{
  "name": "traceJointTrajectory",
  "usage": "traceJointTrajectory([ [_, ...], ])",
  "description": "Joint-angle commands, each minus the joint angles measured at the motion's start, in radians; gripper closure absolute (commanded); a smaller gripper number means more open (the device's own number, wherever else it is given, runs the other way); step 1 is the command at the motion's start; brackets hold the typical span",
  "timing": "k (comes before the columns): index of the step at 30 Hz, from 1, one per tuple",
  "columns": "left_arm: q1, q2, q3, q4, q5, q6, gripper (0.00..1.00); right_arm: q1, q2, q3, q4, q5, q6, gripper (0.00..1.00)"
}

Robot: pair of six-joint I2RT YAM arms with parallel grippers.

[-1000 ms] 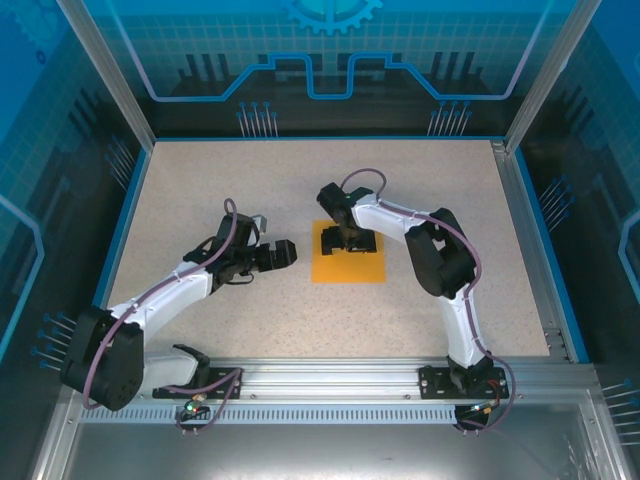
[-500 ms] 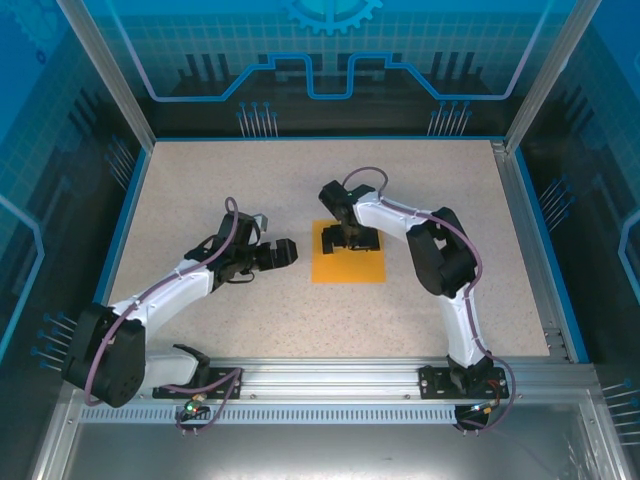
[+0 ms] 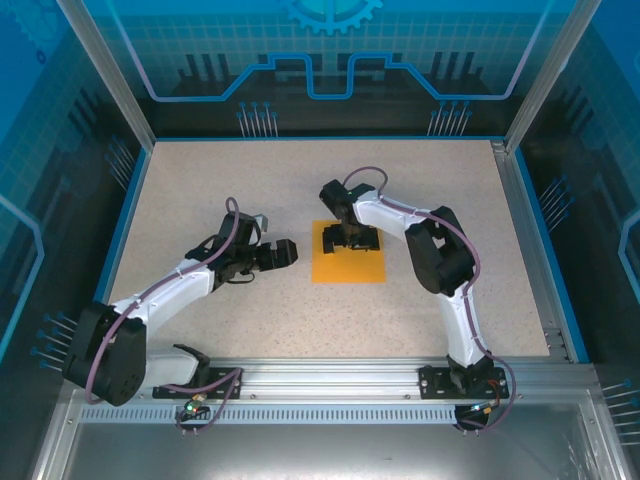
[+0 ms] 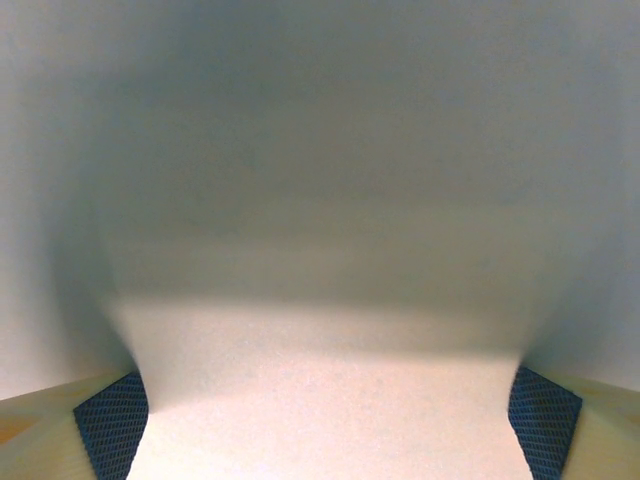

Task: Fold a paper plane with a square sheet of paper (pick it up from the middle)
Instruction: Fold the square sheet of paper in half at the center of the table.

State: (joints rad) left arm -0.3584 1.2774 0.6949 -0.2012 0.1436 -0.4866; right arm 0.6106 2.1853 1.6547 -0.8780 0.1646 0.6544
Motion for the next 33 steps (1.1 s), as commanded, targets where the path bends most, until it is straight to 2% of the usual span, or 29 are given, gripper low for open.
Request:
traceJointTrajectory([
  [1, -0.004, 0.004, 0.023, -0.018, 0.002, 0.034, 0.01, 0.011, 0.098, -0.034, 0.006, -0.024, 0.002, 0.05],
  [13, -0.005, 0.000, 0.021, -0.025, -0.002, 0.036, 0.01, 0.007, 0.080, -0.045, 0.016, -0.022, -0.004, 0.13],
  [15, -0.005, -0.001, 0.023, -0.027, -0.001, 0.036, 0.01, 0.008, 0.080, -0.051, 0.026, -0.030, -0.006, 0.17],
  [29, -0.005, -0.004, 0.023, -0.031, -0.001, 0.038, 0.01, 0.003, 0.054, -0.051, 0.028, -0.032, -0.019, 0.19],
  [33, -0.005, -0.003, 0.027, -0.032, -0.001, 0.036, 0.01, 0.002, 0.038, -0.041, 0.032, -0.045, -0.024, 0.24],
])
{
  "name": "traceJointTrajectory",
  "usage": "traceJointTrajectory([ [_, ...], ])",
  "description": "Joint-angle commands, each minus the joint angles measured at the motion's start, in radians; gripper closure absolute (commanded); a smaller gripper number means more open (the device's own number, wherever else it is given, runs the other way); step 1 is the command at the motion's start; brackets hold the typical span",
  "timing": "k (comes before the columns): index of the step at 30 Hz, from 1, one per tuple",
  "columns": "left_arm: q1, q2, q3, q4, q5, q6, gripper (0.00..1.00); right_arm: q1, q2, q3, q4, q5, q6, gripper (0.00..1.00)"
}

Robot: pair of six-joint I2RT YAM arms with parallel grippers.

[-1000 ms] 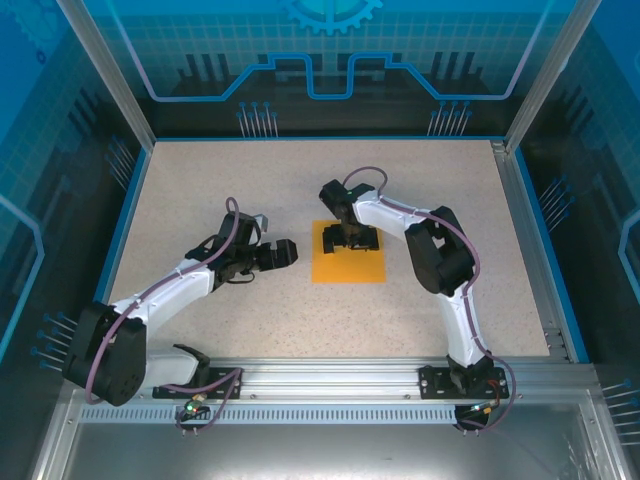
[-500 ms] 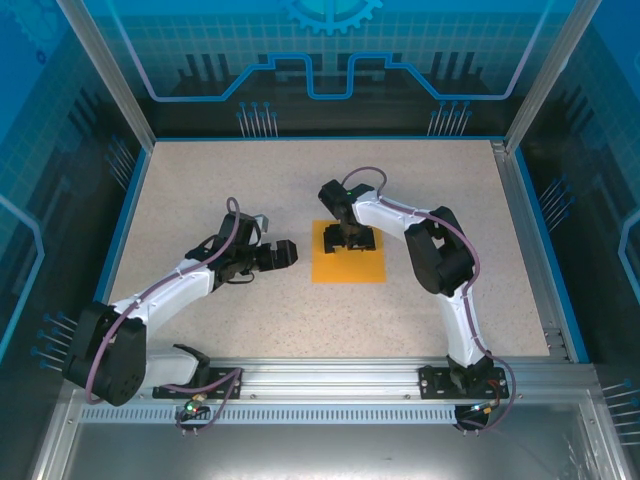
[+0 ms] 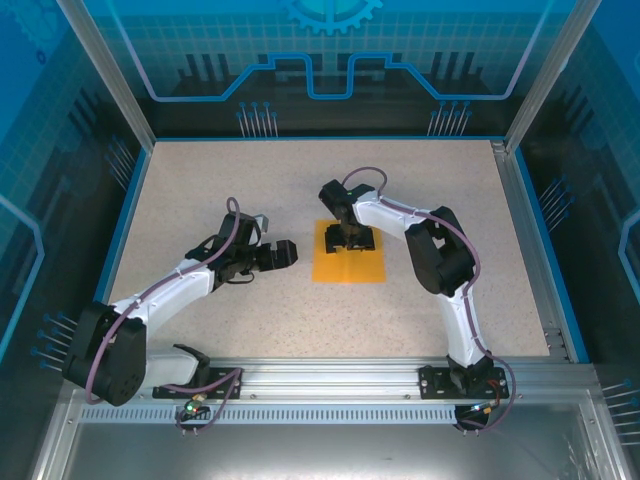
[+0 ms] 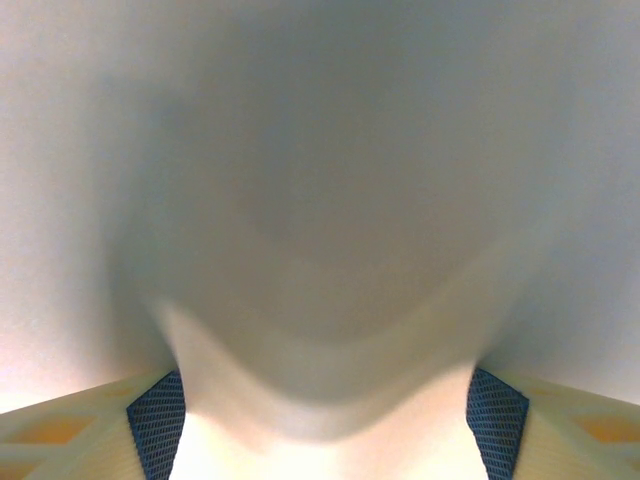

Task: Fold a paper plane with a square sheet of paper (pick it up from the middle)
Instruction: Fold the square sheet of paper in half at the center of the table.

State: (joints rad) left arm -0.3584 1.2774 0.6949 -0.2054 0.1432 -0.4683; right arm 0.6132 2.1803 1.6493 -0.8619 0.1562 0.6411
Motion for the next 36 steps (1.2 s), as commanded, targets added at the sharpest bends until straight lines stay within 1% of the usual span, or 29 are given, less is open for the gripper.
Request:
traceJointTrajectory([
  [1, -0.005, -0.004, 0.029, -0.031, -0.002, 0.020, 0.01, -0.001, 0.036, -0.035, 0.018, -0.038, -0.012, 0.26],
  [5, -0.005, -0.010, 0.029, -0.037, -0.006, 0.023, 0.01, -0.001, 0.000, -0.028, 0.017, -0.026, -0.025, 0.34],
  [10, -0.004, -0.015, 0.026, -0.038, -0.008, 0.018, 0.01, -0.003, -0.053, -0.023, 0.012, -0.024, -0.056, 0.51],
  [12, -0.005, -0.016, 0.028, -0.037, -0.009, 0.018, 0.01, -0.005, -0.075, -0.025, 0.015, -0.036, -0.068, 0.60],
  [13, -0.005, -0.018, 0.030, -0.037, -0.011, 0.016, 0.01, -0.007, -0.088, -0.030, 0.018, -0.042, -0.070, 0.63],
  [15, -0.005, -0.019, 0.031, -0.037, -0.010, 0.009, 0.01, -0.011, -0.119, -0.053, 0.033, -0.061, -0.074, 0.74],
  [17, -0.005, -0.021, 0.032, -0.034, -0.009, -0.002, 0.01, -0.018, -0.158, -0.086, 0.060, -0.080, -0.069, 0.74],
  [21, 0.005, -0.020, 0.031, -0.032, 0.004, -0.030, 0.01, -0.046, -0.275, -0.180, 0.178, -0.254, -0.065, 0.75],
  [23, 0.028, -0.020, 0.032, -0.020, 0.054, -0.051, 0.01, -0.065, -0.340, -0.243, 0.269, -0.376, -0.055, 0.73],
  [25, 0.062, -0.020, 0.030, 0.003, 0.123, -0.079, 0.01, -0.102, -0.409, -0.327, 0.417, -0.581, -0.010, 0.71],
  [26, 0.076, -0.021, 0.029, 0.012, 0.153, -0.090, 0.01, -0.120, -0.427, -0.361, 0.486, -0.663, 0.012, 0.70],
  [28, 0.101, -0.023, 0.029, 0.039, 0.219, -0.106, 0.01, -0.145, -0.445, -0.414, 0.593, -0.783, 0.047, 0.67],
  [30, 0.113, -0.011, 0.036, 0.067, 0.279, -0.120, 0.01, -0.162, -0.430, -0.436, 0.632, -0.841, 0.058, 0.65],
  [32, 0.114, 0.016, 0.042, 0.095, 0.326, -0.136, 0.01, -0.168, -0.388, -0.440, 0.633, -0.872, 0.051, 0.65],
  [33, 0.114, 0.035, 0.045, 0.120, 0.352, -0.145, 0.01, -0.168, -0.364, -0.443, 0.639, -0.878, 0.049, 0.65],
  [36, 0.113, 0.105, 0.053, 0.152, 0.403, -0.169, 0.01, -0.176, -0.309, -0.470, 0.670, -0.842, 0.072, 0.64],
])
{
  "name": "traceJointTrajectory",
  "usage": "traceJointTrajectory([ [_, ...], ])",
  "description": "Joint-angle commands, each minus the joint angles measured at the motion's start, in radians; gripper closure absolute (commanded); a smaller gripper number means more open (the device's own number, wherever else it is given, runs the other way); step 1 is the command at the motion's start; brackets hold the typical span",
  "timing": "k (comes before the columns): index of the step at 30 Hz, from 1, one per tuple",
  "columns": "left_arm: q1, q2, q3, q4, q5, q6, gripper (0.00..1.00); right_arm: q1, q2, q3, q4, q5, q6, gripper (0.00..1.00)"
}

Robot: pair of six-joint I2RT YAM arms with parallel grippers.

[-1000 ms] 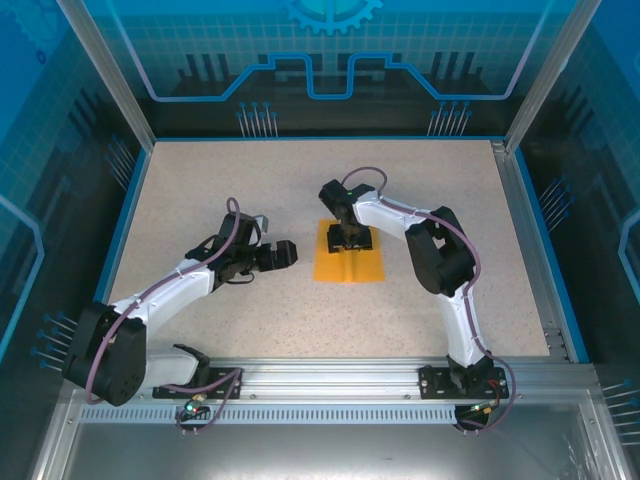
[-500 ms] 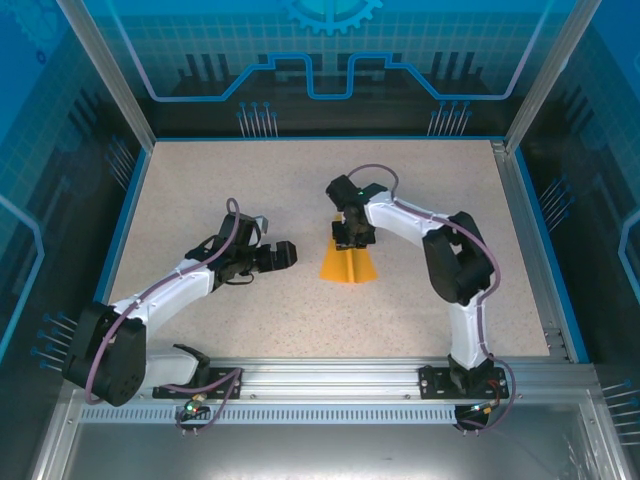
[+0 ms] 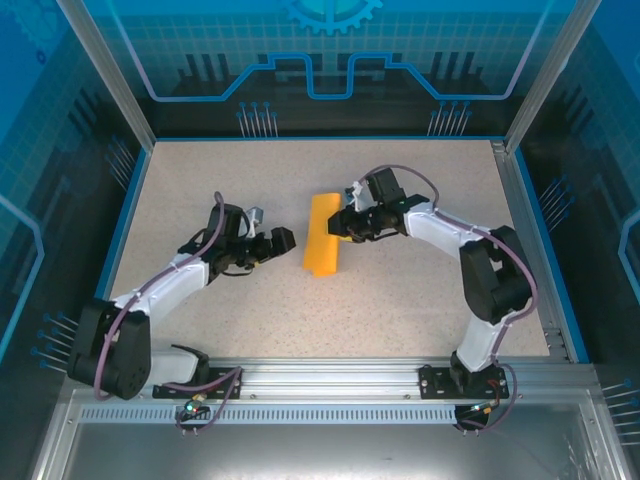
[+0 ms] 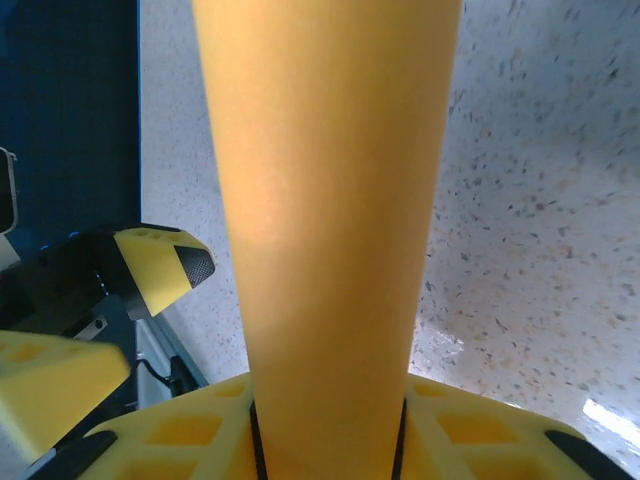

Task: Fold a paper plane with a square sheet of paper (pick it up from the middle)
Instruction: Fold the square sheet of paper in half at the center of the table.

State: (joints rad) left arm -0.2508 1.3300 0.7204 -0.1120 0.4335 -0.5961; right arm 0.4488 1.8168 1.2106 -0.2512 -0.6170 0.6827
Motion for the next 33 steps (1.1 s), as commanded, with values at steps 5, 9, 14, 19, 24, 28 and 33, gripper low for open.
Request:
traceJointTrajectory([
  [5, 0.002, 0.137, 0.030, 0.117, 0.166, -0.067, 0.01, -0.026, 0.114, -0.054, 0.065, -0.007, 0.037, 0.61],
  [9, -0.016, 0.194, 0.063, 0.111, 0.177, -0.055, 0.01, -0.033, 0.116, -0.082, 0.048, 0.039, 0.040, 0.54],
  [14, -0.077, 0.275, 0.133, 0.076, 0.175, -0.030, 0.03, -0.045, 0.072, -0.124, 0.064, 0.047, 0.035, 0.46],
  [19, -0.119, 0.345, 0.188, 0.061, 0.162, -0.030, 0.06, -0.079, 0.048, -0.148, 0.038, 0.025, 0.003, 0.42],
  [24, -0.142, 0.386, 0.219, 0.049, 0.152, -0.033, 0.07, -0.104, 0.045, -0.161, 0.024, -0.022, -0.033, 0.39],
  [28, -0.157, 0.404, 0.240, 0.032, 0.143, -0.026, 0.08, -0.112, 0.045, -0.161, 0.003, -0.026, -0.057, 0.39],
  [33, -0.163, 0.426, 0.256, 0.029, 0.163, -0.025, 0.14, -0.112, 0.036, -0.166, -0.016, -0.026, -0.076, 0.39],
])
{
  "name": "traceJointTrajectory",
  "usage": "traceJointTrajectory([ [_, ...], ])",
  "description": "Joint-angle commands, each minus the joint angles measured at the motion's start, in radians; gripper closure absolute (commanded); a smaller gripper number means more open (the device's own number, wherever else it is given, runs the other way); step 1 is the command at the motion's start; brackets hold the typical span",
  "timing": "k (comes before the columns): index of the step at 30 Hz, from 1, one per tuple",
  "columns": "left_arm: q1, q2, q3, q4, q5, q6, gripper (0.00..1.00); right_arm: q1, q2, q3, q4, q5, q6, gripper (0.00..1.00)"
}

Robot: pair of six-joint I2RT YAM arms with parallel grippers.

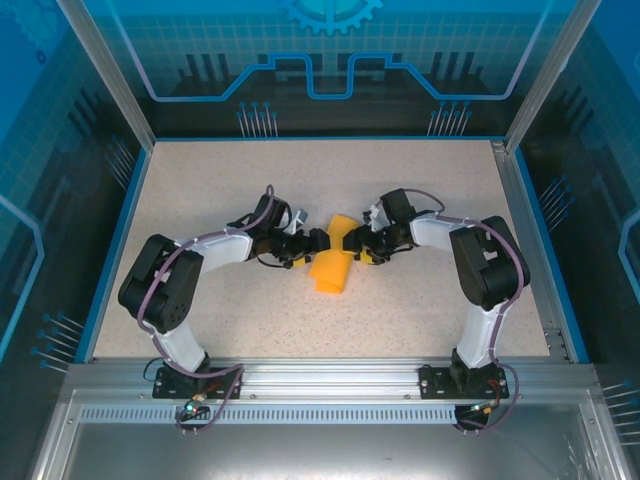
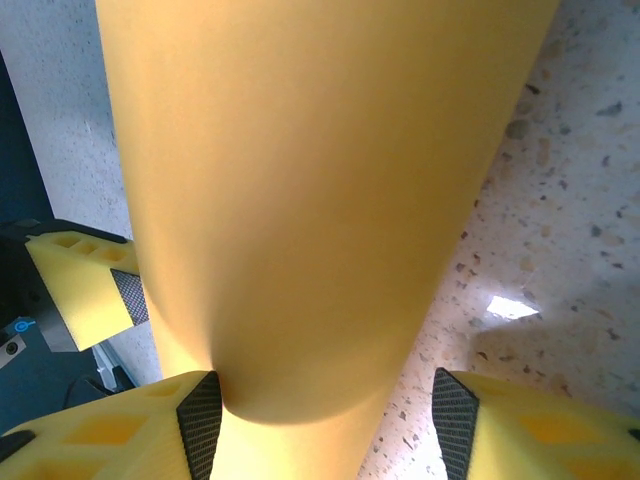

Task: Fold a paper plane with a square sheet of paper (pick it up from the middle)
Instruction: Fold the square sheet of paper in half at the center of the table.

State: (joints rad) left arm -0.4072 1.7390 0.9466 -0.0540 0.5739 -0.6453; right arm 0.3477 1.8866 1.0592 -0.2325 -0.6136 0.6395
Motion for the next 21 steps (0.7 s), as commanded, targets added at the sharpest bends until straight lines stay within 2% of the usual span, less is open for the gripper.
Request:
traceJointTrajectory([
  [1, -0.008, 0.022, 0.035, -0.032, 0.025, 0.026, 0.16, -0.010, -0.037, -0.016, -0.040, -0.030, -0.036, 0.39],
  [6, -0.008, 0.043, 0.047, -0.046, 0.026, 0.032, 0.21, -0.013, -0.047, -0.017, -0.053, -0.028, -0.047, 0.38],
  [11, -0.008, 0.063, 0.053, -0.036, 0.038, 0.026, 0.31, -0.013, -0.056, -0.019, -0.066, -0.032, -0.060, 0.38],
  [19, -0.009, 0.086, 0.068, -0.024, 0.074, 0.024, 0.62, -0.013, -0.052, -0.025, -0.073, -0.022, -0.061, 0.37],
  [21, -0.009, 0.084, 0.064, -0.020, 0.077, 0.031, 0.75, -0.014, -0.058, -0.032, -0.062, -0.017, -0.050, 0.37],
])
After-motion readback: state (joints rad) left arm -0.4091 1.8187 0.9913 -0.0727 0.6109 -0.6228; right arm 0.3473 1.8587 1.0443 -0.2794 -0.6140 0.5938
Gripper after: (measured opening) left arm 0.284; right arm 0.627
